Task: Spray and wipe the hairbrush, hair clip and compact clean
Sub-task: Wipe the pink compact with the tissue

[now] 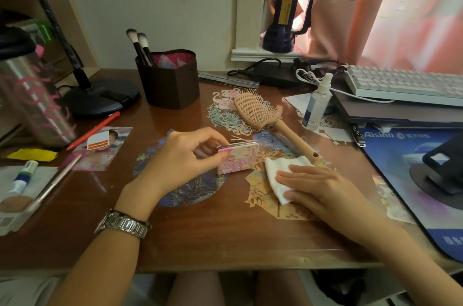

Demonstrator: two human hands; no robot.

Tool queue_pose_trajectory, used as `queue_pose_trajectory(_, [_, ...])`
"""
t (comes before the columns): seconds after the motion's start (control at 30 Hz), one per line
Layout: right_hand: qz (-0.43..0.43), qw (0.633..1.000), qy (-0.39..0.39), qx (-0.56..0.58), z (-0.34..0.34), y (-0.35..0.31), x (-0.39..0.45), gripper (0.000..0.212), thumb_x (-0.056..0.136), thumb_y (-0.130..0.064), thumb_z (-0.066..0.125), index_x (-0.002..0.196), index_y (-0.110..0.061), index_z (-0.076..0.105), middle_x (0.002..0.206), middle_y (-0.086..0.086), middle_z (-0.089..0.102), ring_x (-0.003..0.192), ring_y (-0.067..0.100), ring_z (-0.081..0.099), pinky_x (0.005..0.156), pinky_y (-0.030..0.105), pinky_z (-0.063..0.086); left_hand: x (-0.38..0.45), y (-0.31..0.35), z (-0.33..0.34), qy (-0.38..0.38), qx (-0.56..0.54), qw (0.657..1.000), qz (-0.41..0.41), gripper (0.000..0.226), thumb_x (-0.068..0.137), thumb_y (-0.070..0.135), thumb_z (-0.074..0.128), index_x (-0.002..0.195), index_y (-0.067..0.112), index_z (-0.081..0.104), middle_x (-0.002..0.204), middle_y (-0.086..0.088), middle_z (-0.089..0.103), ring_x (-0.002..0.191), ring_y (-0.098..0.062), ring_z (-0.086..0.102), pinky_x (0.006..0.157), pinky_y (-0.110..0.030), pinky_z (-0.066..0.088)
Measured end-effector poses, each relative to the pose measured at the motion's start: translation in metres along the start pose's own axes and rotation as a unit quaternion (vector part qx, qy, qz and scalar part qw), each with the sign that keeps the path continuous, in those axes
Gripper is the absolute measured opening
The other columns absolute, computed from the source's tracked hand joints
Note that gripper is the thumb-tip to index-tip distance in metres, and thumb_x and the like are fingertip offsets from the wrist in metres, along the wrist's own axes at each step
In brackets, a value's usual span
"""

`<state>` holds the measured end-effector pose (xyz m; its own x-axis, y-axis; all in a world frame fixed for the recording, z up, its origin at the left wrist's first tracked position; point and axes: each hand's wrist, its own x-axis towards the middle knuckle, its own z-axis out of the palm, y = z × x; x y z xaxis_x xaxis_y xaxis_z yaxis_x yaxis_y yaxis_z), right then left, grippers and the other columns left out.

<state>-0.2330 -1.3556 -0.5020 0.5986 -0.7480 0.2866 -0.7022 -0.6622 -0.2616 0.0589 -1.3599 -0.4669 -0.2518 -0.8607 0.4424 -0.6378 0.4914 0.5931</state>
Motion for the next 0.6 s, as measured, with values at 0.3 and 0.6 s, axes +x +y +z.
queue_pose_trajectory(0.3, [-0.007, 1.0, 0.019, -0.006, 0.0005, -0.0014, 0.001, 0.043, 0.089, -0.055, 0.037, 0.121, -0.037, 0.06, 0.121, -0.03, 0.051, 0.121, -0.01, 0.04, 0.098, 0.018, 0.034, 0.0063, 0.0024, -0.0027, -0.079, -0.174, 0.966, -0.175, 0.014, 0.083, 0.019, 0.07, 0.096, 0.014, 0.072, 0.084, -0.003, 0.076, 0.075, -0.018, 0.073, 0.064, -0.026, 0.059])
queue_pose_trajectory(0.6, [-0.001, 1.0, 0.012, -0.006, 0.0001, -0.0015, 0.0009, 0.045, 0.089, -0.056, 0.035, 0.122, -0.038, 0.059, 0.123, -0.03, 0.05, 0.122, -0.009, 0.039, 0.099, 0.019, 0.034, 0.0032, -0.0012, -0.0018, -0.166, -0.125, 0.958, -0.2, 0.028, 0.074, 0.027, 0.079, 0.099, 0.025, 0.067, 0.103, 0.005, 0.07, 0.082, -0.011, 0.072, 0.078, -0.033, 0.059])
